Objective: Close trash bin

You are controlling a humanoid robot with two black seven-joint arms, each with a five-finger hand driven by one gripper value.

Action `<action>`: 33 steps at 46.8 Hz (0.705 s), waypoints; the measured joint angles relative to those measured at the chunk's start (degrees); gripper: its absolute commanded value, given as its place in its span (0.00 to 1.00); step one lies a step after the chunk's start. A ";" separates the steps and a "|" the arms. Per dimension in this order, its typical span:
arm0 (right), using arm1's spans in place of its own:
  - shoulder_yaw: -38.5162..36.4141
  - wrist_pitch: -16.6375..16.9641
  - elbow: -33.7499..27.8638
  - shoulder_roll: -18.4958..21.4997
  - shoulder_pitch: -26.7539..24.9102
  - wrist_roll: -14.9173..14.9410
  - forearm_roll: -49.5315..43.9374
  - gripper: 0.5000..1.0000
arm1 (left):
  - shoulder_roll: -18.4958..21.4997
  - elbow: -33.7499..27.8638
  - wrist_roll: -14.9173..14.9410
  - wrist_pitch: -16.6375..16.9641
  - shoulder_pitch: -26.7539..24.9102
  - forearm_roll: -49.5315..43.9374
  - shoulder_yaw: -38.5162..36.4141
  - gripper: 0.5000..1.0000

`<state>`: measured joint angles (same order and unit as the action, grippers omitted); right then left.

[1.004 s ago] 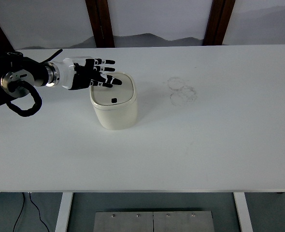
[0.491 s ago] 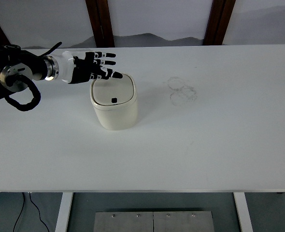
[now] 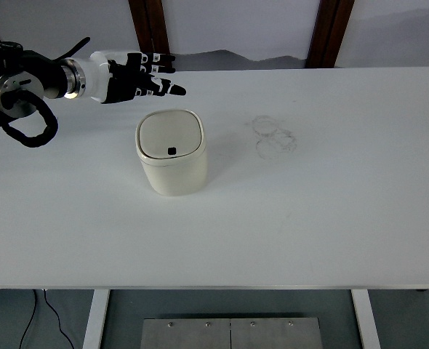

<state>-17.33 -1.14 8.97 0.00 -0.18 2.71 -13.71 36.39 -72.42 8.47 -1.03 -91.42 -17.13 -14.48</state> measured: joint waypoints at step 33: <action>-0.08 0.00 0.00 0.00 0.00 0.11 0.09 0.99 | 0.09 15.40 -6.38 -6.49 6.41 0.51 16.65 1.00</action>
<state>-17.41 -1.15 8.97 0.00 -0.18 2.82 -13.62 36.48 -57.02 2.09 -7.51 -85.01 -16.62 2.17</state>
